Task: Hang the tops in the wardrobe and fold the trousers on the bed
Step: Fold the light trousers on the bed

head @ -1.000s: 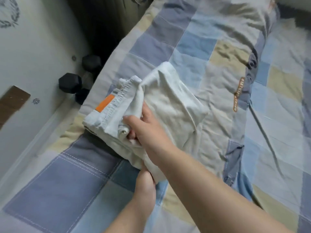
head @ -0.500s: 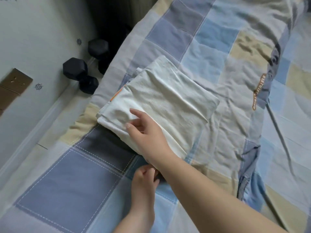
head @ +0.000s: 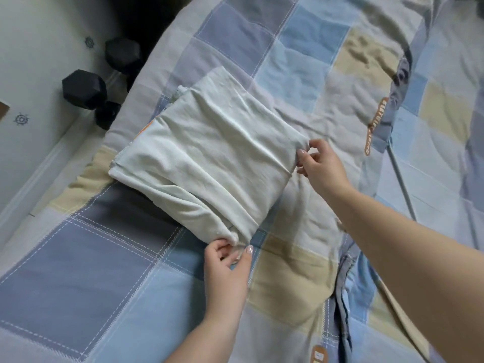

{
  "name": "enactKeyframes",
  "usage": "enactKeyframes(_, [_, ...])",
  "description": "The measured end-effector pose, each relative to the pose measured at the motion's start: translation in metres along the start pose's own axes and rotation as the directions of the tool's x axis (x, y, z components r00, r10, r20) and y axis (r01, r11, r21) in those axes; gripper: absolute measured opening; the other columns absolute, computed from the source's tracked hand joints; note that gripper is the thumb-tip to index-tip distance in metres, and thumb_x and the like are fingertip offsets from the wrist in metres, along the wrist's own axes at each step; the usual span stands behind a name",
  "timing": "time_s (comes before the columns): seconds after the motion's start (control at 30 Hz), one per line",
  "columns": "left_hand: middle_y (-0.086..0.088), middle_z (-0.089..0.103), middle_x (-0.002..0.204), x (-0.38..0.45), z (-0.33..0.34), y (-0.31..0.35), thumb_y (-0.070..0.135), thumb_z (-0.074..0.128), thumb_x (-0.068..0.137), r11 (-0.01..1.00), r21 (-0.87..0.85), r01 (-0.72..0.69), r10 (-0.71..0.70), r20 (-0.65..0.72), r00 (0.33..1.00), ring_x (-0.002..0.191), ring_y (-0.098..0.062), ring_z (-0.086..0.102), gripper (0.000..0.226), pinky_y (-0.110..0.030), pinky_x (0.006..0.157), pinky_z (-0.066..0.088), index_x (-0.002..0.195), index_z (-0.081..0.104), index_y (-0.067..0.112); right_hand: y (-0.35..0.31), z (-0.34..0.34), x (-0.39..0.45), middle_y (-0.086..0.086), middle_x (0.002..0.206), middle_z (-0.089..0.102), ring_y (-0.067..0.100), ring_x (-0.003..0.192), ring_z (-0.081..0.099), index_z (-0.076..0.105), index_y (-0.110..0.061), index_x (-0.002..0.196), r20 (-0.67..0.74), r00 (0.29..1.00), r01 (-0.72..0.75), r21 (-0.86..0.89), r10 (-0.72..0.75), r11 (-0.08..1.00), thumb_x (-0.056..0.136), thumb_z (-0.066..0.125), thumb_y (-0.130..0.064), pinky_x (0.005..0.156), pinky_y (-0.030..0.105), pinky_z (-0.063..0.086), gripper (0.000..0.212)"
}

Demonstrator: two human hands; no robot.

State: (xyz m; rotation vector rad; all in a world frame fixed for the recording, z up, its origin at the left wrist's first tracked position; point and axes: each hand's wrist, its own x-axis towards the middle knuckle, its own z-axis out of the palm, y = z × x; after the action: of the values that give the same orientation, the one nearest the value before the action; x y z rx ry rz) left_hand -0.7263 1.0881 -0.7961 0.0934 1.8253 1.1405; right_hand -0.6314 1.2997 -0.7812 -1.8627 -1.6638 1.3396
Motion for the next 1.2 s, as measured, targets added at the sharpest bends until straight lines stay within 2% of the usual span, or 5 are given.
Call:
enactKeyframes(0.27, [-0.012, 0.066, 0.096, 0.025, 0.044, -0.015, 0.022, 0.081, 0.073, 0.997, -0.017, 0.073, -0.074, -0.342, 0.937, 0.091, -0.027, 0.064, 0.029, -0.037, 0.083, 0.052, 0.076, 0.052, 0.025, -0.003, 0.007, -0.005, -0.001, 0.082, 0.059, -0.004, 0.052, 0.056, 0.049, -0.016, 0.099, -0.041, 0.999, -0.004, 0.260, 0.015, 0.966, 0.096, 0.054, -0.021, 0.071, 0.024, 0.047, 0.008])
enactKeyframes(0.43, [0.005, 0.062, 0.074, 0.027, 0.050, -0.011, 0.008, 0.078, 0.076, 0.989, -0.132, 0.072, -0.121, -0.406, 0.906, 0.072, -0.010, 0.062, 0.028, -0.017, 0.065, 0.044, 0.072, 0.053, 0.018, -0.004, 0.007, -0.006, -0.004, 0.079, 0.058, -0.005, 0.052, 0.057, 0.048, -0.023, 0.087, -0.044, 0.999, -0.007, 0.313, 0.021, 0.950, 0.095, 0.055, -0.021, 0.073, 0.025, 0.050, 0.011])
enactKeyframes(0.57, [0.011, 0.060, 0.073, 0.028, 0.052, -0.005, 0.014, 0.074, 0.081, 0.982, -0.174, 0.072, -0.139, -0.409, 0.902, 0.066, 0.002, 0.057, 0.013, -0.013, 0.065, 0.043, 0.082, 0.061, 0.014, -0.005, 0.006, -0.006, -0.004, 0.079, 0.058, -0.004, 0.053, 0.057, 0.049, -0.020, 0.093, -0.035, 0.999, -0.004, 0.319, 0.016, 0.948, 0.095, 0.055, -0.022, 0.070, 0.022, 0.049, 0.007])
enactKeyframes(0.97, [-0.004, 0.072, 0.092, 0.007, -0.005, -0.028, 0.017, 0.066, 0.088, 0.997, -0.068, 0.038, -0.054, -0.261, 0.964, 0.083, -0.009, 0.067, 0.005, -0.020, 0.073, 0.049, 0.085, 0.062, 0.018, -0.004, 0.009, 0.019, -0.001, 0.075, 0.057, 0.010, 0.060, 0.052, 0.050, -0.020, 0.087, -0.121, 0.976, -0.123, 0.371, 0.179, 0.921, 0.096, 0.053, -0.023, 0.076, 0.031, 0.050, 0.010])
enactKeyframes(1.2, [0.004, 0.064, 0.093, 0.017, 0.026, -0.008, -0.004, 0.072, 0.078, 0.985, -0.169, 0.041, -0.081, -0.236, 0.968, 0.081, -0.002, 0.067, 0.037, -0.014, 0.069, 0.048, 0.089, 0.045, 0.019, -0.003, 0.012, 0.020, -0.002, 0.068, 0.054, 0.008, 0.057, 0.050, 0.052, -0.023, 0.079, -0.121, 0.968, -0.152, 0.421, 0.222, 0.894, 0.097, 0.051, -0.022, 0.070, 0.025, 0.046, 0.018])
